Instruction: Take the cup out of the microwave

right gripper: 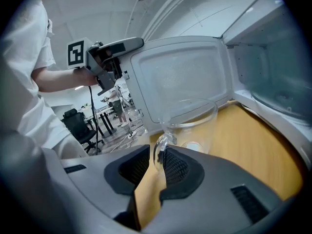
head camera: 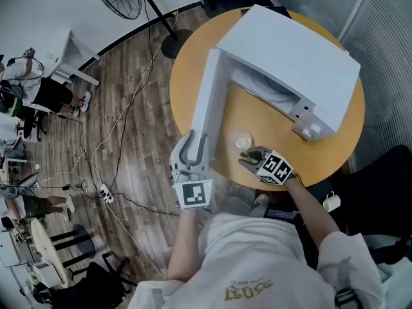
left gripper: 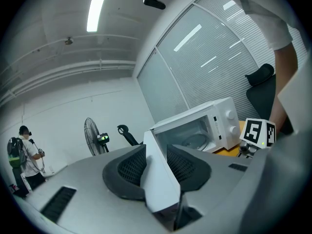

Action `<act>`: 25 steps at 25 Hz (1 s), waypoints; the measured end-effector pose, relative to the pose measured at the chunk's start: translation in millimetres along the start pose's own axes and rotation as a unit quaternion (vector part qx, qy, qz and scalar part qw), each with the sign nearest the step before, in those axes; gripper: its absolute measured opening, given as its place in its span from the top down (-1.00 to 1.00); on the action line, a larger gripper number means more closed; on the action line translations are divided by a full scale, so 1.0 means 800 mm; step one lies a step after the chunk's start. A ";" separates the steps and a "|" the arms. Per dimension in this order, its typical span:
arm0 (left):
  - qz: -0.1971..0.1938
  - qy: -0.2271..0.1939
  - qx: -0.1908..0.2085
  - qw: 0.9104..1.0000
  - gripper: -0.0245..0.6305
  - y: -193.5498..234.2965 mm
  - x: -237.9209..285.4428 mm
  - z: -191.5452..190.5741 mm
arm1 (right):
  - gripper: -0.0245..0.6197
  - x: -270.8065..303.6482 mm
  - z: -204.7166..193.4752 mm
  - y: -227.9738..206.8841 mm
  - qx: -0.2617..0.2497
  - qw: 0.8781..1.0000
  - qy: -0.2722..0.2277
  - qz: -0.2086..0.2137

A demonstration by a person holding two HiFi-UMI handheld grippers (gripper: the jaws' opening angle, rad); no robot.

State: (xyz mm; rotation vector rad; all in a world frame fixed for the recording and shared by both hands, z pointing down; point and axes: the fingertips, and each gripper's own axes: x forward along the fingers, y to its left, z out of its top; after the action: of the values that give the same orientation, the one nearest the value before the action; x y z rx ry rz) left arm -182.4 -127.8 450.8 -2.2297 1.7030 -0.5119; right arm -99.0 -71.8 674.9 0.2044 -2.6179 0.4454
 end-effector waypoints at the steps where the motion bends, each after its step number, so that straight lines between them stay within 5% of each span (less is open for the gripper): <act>1: 0.000 -0.001 -0.001 1.000 0.48 0.000 0.000 0.000 | 0.69 0.000 -0.003 -0.001 -0.005 1.000 0.009 -0.004; 8: 0.003 -0.015 -0.007 1.000 0.48 0.000 0.000 0.002 | 0.48 -0.018 -0.017 -0.021 0.030 0.998 0.023 -0.049; 18: 0.009 -0.014 -0.027 0.999 0.48 0.000 0.000 -0.005 | 0.41 -0.040 -0.023 -0.018 0.084 0.994 0.051 -0.048; 25: 0.005 0.006 -0.020 1.000 0.48 -0.004 0.001 -0.016 | 0.44 -0.086 0.031 -0.047 0.110 0.986 -0.031 -0.121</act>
State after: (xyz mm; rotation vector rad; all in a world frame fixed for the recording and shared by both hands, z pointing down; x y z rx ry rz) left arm -185.0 -127.6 464.1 -2.2482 1.7442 -0.4947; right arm -41.1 -111.1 631.9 0.6113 -2.5558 0.6486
